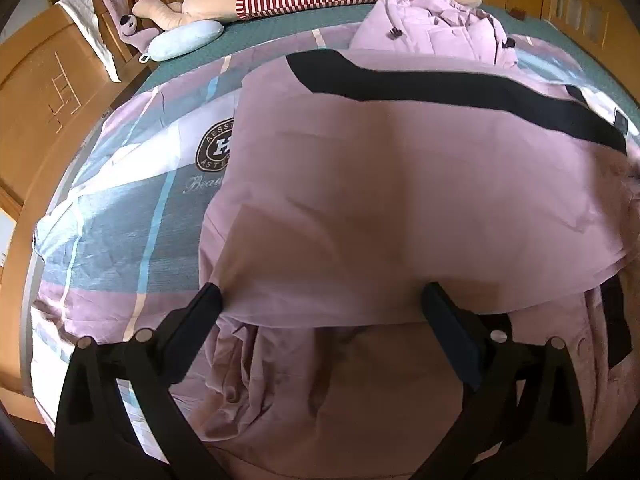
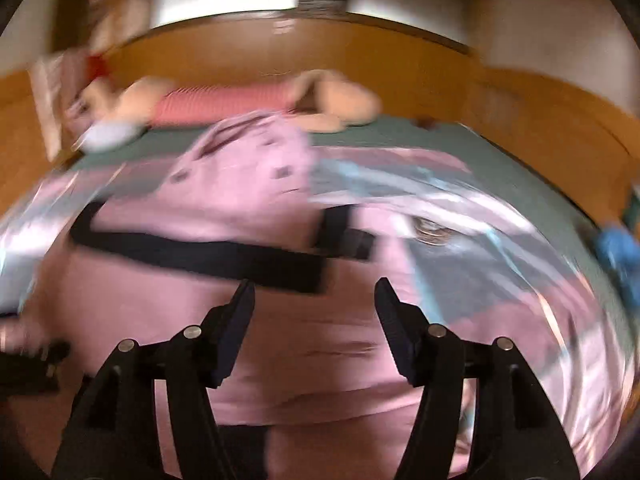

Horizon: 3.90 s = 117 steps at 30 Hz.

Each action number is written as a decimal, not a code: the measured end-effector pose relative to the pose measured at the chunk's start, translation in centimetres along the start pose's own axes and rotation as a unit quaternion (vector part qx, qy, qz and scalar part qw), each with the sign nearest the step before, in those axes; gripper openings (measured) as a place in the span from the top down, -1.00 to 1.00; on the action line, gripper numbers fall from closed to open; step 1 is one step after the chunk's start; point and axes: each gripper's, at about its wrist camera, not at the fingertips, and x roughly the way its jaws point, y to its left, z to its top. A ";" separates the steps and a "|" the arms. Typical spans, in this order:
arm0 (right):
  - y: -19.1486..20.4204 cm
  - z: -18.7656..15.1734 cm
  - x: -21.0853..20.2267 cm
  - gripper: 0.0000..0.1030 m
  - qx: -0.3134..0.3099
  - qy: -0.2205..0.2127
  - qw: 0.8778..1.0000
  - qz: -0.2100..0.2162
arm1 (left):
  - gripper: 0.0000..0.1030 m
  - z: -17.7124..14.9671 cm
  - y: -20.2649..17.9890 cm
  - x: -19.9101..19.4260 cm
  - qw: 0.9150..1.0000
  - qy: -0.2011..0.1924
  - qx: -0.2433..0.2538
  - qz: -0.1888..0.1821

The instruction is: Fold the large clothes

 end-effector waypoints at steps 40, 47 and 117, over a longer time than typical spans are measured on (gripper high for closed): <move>0.9 -2.0 2.3 -0.75 0.040 0.027 0.999 0.018 | -0.96 -0.2 -1.8 2.0 0.999 -0.010 0.010 -0.032; -1.1 -3.6 7.9 -0.97 0.082 0.154 0.985 -0.016 | -0.96 -0.2 -1.6 2.3 0.999 -0.001 0.008 -0.040; 2.1 0.7 7.7 -0.97 0.010 0.100 0.993 -0.054 | -0.96 -0.3 -0.5 1.7 0.999 0.011 -0.025 -0.019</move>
